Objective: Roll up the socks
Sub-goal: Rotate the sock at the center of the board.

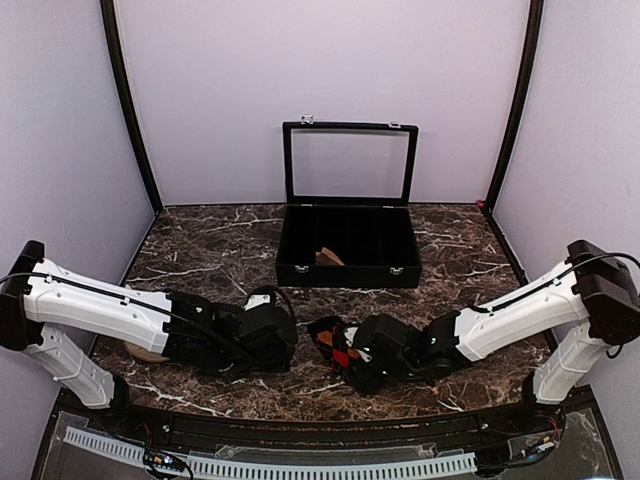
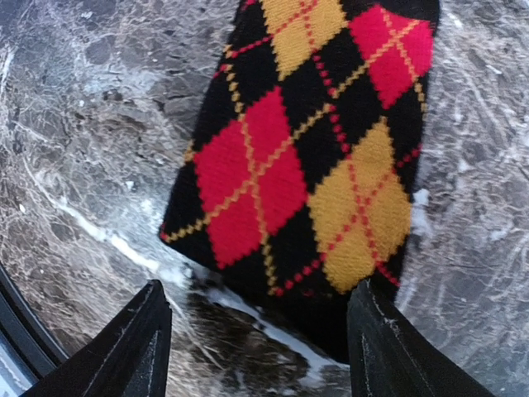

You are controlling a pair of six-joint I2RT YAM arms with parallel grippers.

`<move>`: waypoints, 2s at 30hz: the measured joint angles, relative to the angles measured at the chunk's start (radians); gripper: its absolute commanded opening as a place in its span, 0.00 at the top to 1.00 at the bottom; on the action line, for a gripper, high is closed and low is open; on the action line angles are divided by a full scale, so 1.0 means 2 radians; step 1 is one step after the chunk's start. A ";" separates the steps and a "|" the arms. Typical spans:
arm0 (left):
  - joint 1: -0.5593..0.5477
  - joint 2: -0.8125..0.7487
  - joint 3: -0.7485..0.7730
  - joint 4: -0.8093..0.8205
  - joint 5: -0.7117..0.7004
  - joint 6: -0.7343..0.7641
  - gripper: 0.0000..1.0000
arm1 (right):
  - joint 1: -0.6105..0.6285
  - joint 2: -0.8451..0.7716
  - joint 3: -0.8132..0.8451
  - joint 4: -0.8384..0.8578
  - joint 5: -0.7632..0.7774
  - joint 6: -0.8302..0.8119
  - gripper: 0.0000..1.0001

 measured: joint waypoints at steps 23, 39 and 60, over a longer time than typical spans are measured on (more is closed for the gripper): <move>-0.003 -0.038 -0.047 0.030 -0.021 0.007 0.50 | 0.019 -0.064 0.071 -0.062 0.036 0.027 0.36; -0.009 0.075 0.046 0.084 -0.002 0.214 0.49 | -0.030 -0.132 -0.036 -0.089 0.057 -0.033 0.48; -0.010 0.221 0.185 0.071 -0.005 0.342 0.50 | -0.064 -0.049 -0.042 -0.078 0.024 0.003 0.60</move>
